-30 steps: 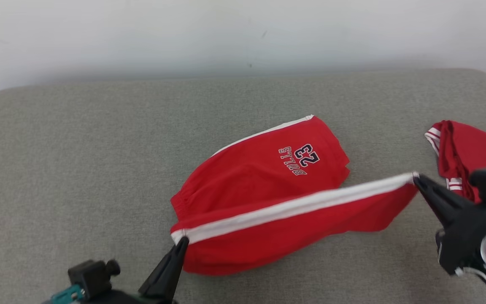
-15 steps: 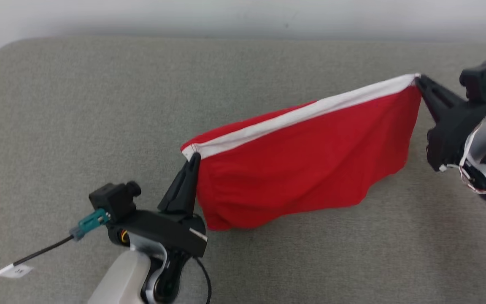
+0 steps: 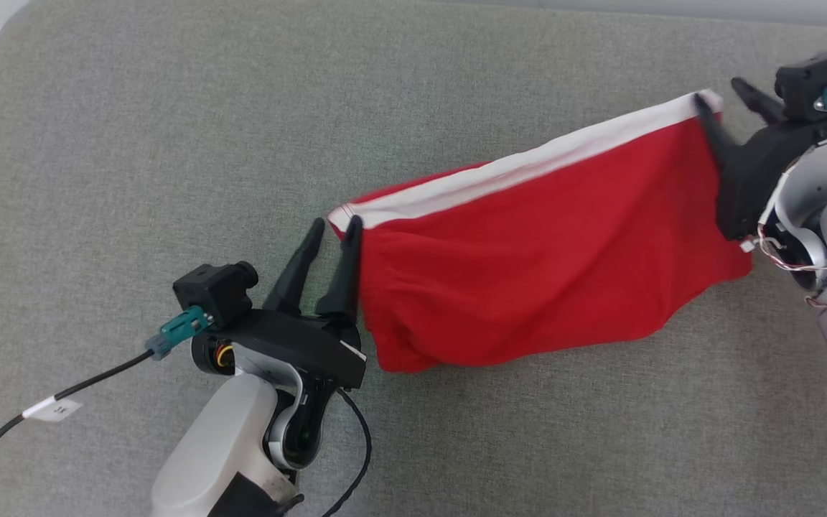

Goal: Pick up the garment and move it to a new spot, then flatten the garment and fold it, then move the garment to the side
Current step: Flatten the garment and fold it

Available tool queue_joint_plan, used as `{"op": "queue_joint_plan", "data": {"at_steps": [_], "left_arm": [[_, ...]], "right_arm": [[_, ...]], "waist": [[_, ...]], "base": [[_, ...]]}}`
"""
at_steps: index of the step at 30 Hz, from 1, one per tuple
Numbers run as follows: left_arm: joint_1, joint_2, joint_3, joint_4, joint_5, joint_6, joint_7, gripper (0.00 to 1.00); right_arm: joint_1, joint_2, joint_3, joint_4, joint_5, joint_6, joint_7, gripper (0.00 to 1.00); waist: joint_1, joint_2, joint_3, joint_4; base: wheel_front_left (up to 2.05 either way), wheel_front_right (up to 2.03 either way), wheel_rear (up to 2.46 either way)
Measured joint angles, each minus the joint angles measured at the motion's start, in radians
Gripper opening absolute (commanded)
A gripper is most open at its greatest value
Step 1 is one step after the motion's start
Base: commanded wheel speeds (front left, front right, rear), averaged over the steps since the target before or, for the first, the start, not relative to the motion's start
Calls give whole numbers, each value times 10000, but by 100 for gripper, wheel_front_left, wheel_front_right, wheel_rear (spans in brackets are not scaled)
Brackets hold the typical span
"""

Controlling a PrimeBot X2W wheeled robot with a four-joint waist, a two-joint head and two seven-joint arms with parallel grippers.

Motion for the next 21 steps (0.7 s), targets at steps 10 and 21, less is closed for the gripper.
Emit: {"op": "queue_joint_plan", "data": {"at_steps": [10,21], "left_arm": [[563,123,1323,-1492,3185,963,-107,100],[3521,380,2130,-4157,6351,2011,-107,100]], "right_arm": [[-424,556,-744,1348,974,0,1547,100],[546,719,-2042,1193,1143,0,4232,100]], "waist": [[-2,0,-338,-111],[-3,-1,-789,3]], "base": [[0,0,0],[0,0,0]]}}
